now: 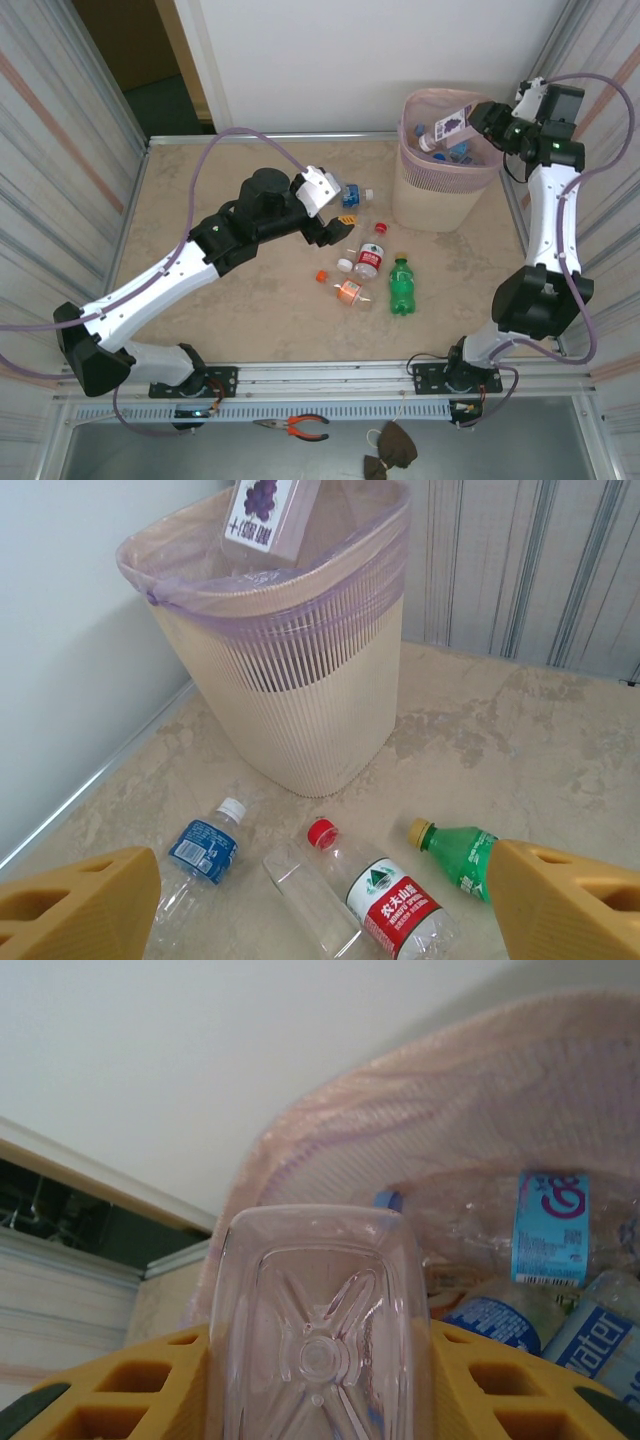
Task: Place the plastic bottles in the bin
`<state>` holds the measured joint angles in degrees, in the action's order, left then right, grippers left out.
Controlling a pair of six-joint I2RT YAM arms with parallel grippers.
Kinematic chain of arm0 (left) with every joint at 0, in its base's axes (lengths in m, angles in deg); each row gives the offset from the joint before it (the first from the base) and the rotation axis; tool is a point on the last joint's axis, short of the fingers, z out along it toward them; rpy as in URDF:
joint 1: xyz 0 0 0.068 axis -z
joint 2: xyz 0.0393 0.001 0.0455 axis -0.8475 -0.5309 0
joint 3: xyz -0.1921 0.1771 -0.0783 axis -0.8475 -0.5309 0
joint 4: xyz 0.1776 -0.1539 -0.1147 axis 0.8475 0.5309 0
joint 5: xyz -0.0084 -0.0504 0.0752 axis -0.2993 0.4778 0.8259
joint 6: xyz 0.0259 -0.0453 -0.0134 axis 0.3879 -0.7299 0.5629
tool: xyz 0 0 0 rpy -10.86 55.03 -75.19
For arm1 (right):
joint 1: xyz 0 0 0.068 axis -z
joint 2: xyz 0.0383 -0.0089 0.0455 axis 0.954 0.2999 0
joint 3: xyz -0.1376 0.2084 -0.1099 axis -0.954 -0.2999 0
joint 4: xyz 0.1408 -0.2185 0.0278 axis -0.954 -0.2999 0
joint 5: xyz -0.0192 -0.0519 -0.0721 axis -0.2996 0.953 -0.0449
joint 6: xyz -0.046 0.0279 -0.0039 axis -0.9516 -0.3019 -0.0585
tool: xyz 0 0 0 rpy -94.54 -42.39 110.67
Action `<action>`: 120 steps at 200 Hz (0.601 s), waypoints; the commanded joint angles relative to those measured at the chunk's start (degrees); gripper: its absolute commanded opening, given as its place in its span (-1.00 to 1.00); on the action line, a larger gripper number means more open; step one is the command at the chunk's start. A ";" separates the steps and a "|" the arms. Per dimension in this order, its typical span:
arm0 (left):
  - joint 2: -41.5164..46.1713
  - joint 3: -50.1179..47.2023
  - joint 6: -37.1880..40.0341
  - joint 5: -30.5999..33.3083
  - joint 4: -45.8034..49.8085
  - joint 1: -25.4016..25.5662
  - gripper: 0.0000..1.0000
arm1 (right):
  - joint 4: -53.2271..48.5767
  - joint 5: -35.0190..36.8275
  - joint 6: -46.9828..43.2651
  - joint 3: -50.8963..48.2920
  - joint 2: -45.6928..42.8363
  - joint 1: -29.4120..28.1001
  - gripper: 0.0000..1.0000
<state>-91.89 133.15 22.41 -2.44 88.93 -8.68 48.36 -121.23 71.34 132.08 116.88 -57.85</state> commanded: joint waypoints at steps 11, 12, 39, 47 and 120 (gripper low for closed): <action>1.61 -0.63 -0.87 1.31 -0.17 0.14 0.71 | -2.07 -3.84 -1.80 0.03 2.71 -1.53 -0.28; 1.65 -0.64 -0.89 1.32 -0.13 0.19 0.71 | -2.14 -3.87 -1.82 -0.01 2.76 -1.56 -0.28; 1.94 -1.16 -1.25 1.53 -0.32 0.00 0.71 | -4.87 -3.73 -2.91 -0.10 5.56 -2.38 -0.26; 1.95 -1.37 -1.35 1.52 -0.28 -0.04 0.71 | -5.75 -3.45 -3.31 -0.26 6.41 -2.59 -0.24; 2.56 -1.95 -1.84 1.78 -0.35 -0.44 0.71 | -14.41 6.70 -8.39 2.50 9.87 -3.37 0.23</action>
<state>-91.27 131.43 21.53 -1.39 88.95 -8.75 39.16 -120.18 66.84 132.43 125.84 -61.02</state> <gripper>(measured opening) 0.855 0.556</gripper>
